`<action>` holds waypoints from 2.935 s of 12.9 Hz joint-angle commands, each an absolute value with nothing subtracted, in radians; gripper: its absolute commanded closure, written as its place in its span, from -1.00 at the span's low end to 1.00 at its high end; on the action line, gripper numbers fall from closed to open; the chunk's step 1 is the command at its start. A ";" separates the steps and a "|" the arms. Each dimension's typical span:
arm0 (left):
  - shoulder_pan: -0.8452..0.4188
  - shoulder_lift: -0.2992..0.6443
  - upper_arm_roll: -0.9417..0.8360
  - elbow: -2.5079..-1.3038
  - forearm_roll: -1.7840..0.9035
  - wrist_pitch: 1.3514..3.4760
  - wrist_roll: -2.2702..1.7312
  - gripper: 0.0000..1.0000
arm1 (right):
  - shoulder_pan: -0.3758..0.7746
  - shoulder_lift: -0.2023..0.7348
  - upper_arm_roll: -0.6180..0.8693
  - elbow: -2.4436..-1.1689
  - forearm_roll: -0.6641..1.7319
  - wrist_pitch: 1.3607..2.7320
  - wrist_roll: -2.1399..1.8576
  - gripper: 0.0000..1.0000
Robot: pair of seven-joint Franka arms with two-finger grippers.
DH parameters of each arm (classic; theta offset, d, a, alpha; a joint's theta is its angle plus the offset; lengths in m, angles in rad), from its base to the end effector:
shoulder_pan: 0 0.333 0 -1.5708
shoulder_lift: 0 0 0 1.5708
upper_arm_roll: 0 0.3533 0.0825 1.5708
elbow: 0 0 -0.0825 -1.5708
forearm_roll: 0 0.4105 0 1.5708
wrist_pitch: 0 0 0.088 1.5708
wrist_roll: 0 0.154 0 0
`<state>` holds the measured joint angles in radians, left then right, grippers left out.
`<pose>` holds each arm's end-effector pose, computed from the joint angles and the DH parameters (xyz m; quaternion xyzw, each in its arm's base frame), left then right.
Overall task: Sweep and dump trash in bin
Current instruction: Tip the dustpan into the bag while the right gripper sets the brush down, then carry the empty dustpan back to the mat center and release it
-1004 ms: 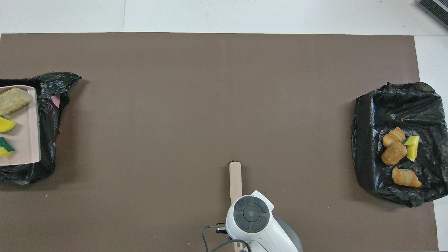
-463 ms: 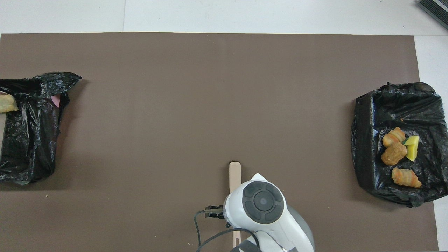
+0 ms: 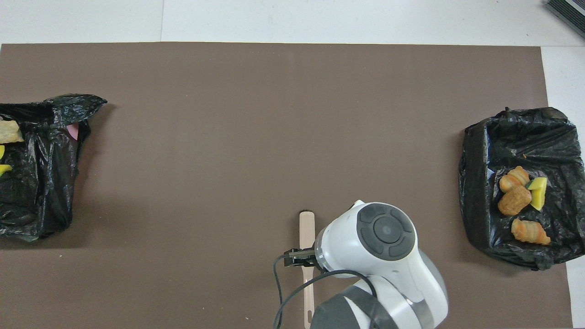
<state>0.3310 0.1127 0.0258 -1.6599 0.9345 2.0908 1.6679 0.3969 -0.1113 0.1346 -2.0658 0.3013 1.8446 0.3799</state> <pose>0.6117 0.3043 0.5906 -0.6012 0.6633 0.2836 0.3438 0.4350 0.3002 0.4575 -0.9891 -0.0256 0.1081 0.0970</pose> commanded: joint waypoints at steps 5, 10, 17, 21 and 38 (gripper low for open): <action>0.266 -0.014 0.009 -1.694 0.829 1.950 1.646 1.00 | 0.250 -0.150 0.138 -1.896 0.227 1.736 0.298 -1.00; 0.238 -0.021 0.008 -1.690 0.524 1.841 1.484 1.00 | 0.224 -0.152 0.031 -1.795 0.060 1.740 0.299 -1.00; 0.045 -0.043 0.003 -1.704 0.244 1.654 0.852 1.00 | 0.078 -0.133 -0.087 -1.715 -0.077 1.678 0.080 -1.00; -0.107 -0.049 0.003 -1.703 0.151 1.605 0.515 1.00 | 0.071 -0.097 -0.130 -1.689 -0.081 1.629 0.038 -1.00; -0.609 0.300 0.005 -1.692 -0.023 2.037 -0.284 1.00 | 0.071 -0.123 -0.135 -1.649 -0.032 1.548 0.047 -1.00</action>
